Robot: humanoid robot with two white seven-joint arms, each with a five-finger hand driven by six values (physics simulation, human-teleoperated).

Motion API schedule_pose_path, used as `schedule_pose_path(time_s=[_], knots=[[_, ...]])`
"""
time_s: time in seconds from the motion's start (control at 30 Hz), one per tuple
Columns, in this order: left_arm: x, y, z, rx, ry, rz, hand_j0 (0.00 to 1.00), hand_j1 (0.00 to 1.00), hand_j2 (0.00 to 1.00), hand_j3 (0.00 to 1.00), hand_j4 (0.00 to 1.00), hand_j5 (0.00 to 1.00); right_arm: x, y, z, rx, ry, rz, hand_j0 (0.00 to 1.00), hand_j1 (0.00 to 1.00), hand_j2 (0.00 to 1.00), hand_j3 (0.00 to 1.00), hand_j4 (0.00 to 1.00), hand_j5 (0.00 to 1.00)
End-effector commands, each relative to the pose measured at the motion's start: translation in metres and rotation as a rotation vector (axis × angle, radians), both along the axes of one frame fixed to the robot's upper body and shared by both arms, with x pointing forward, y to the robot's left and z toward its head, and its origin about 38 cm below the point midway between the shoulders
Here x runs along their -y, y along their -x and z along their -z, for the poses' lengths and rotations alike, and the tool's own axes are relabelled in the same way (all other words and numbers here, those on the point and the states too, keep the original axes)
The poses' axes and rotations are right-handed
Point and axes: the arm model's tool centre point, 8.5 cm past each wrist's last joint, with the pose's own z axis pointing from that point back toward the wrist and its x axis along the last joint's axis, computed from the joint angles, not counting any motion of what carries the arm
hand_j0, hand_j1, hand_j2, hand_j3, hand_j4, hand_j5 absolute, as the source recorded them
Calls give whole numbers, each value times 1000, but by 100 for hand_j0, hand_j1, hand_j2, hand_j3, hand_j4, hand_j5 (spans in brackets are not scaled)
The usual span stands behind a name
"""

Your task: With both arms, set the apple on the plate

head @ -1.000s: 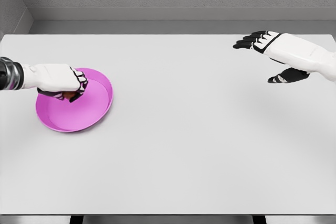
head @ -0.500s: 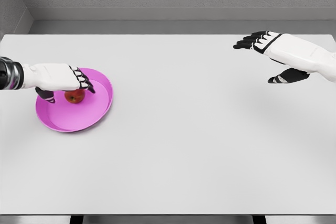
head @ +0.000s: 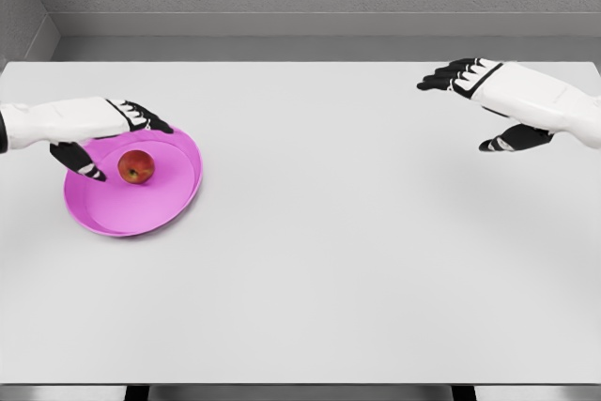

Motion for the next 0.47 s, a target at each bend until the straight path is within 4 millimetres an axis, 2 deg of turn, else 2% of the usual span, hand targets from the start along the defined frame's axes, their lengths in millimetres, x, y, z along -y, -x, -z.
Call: schedule_pose_path(time_s=[0.0, 0.1, 0.43], knots=[[-20, -4, -8, 10, 25, -63, 100, 100, 100, 100, 100, 100, 0, 0, -1, 0, -5, 1, 100, 100, 100, 100, 100, 100], [-30, -2, -6, 10, 40, -96, 100, 100, 100, 100, 100, 100, 1, 0, 0, -2, -5, 2, 100, 100, 100, 100, 100, 100], [-31, -1, -5, 8, 38, -97, 100, 100, 100, 100, 100, 100, 1, 0, 2, -7, -3, 3, 100, 100, 100, 100, 100, 100]])
